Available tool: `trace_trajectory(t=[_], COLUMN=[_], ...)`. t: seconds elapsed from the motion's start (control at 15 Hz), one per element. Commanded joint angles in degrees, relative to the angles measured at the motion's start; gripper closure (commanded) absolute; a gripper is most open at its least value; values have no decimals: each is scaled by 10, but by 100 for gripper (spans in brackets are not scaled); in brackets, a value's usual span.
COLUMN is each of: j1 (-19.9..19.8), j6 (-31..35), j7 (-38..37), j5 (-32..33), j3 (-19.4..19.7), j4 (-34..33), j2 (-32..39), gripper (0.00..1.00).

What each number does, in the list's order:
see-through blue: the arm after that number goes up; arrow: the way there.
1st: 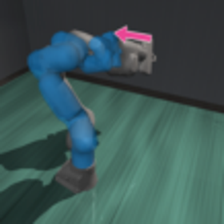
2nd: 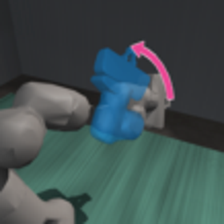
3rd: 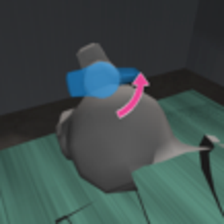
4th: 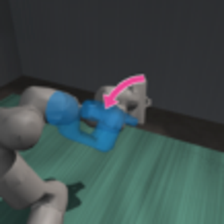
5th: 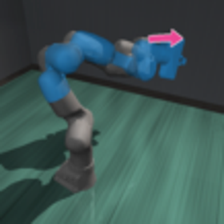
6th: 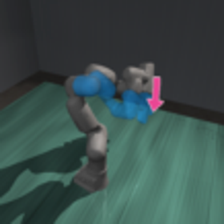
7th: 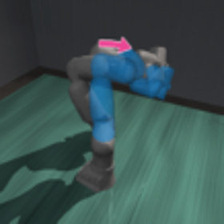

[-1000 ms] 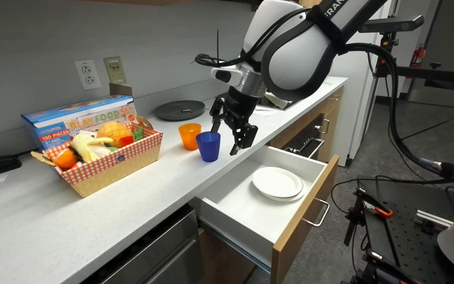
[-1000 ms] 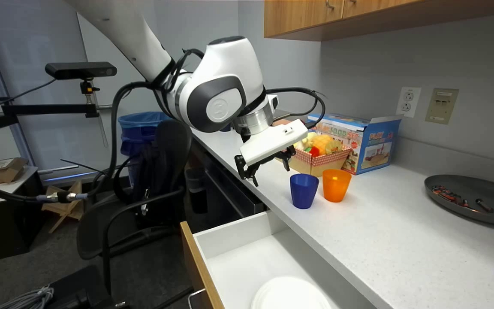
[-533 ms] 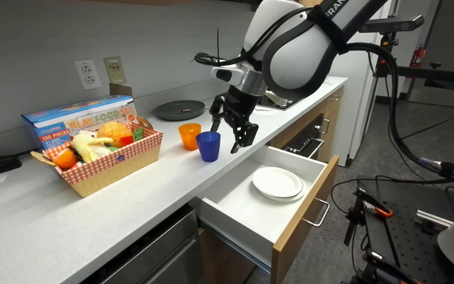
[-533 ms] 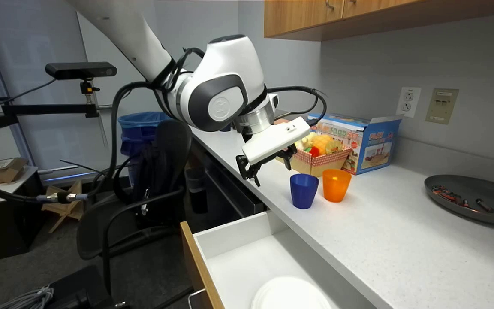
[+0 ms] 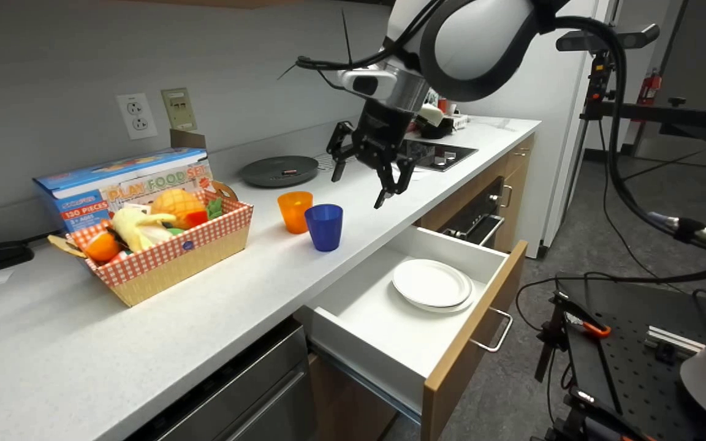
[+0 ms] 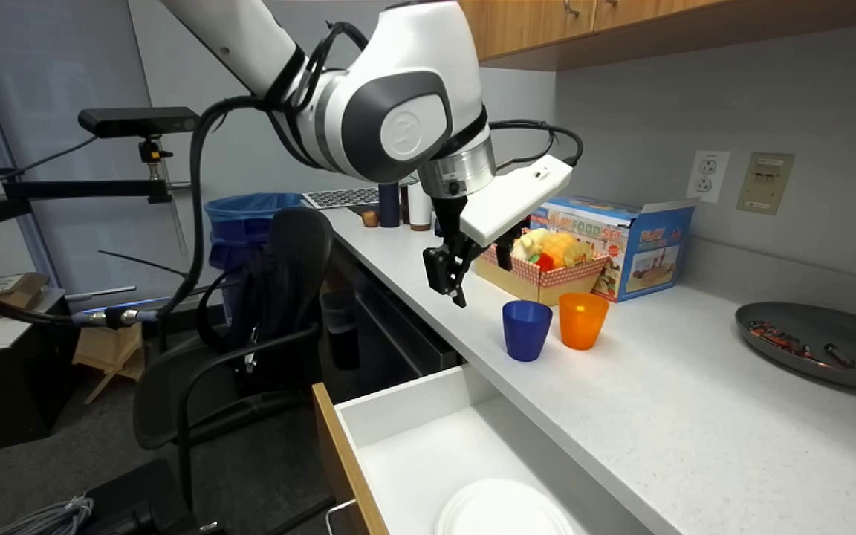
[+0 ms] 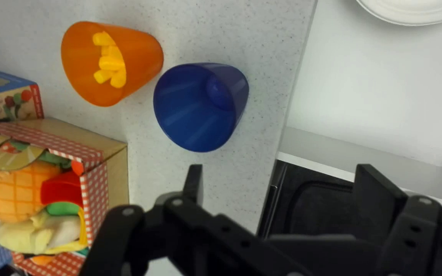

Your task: Open the drawer, put the blue cup inside it, and then close it

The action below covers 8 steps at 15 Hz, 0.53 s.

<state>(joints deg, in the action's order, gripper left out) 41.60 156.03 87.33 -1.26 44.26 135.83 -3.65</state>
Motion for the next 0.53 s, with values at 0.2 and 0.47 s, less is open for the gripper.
trace_trajectory(t=[0.2,0.47], j1=[-116,-185], j6=[-101,-134], j7=[128,162], j5=[-28,-28], j3=[-114,-180], j4=[-23,-34], j2=[-19,-20], gripper=[0,0])
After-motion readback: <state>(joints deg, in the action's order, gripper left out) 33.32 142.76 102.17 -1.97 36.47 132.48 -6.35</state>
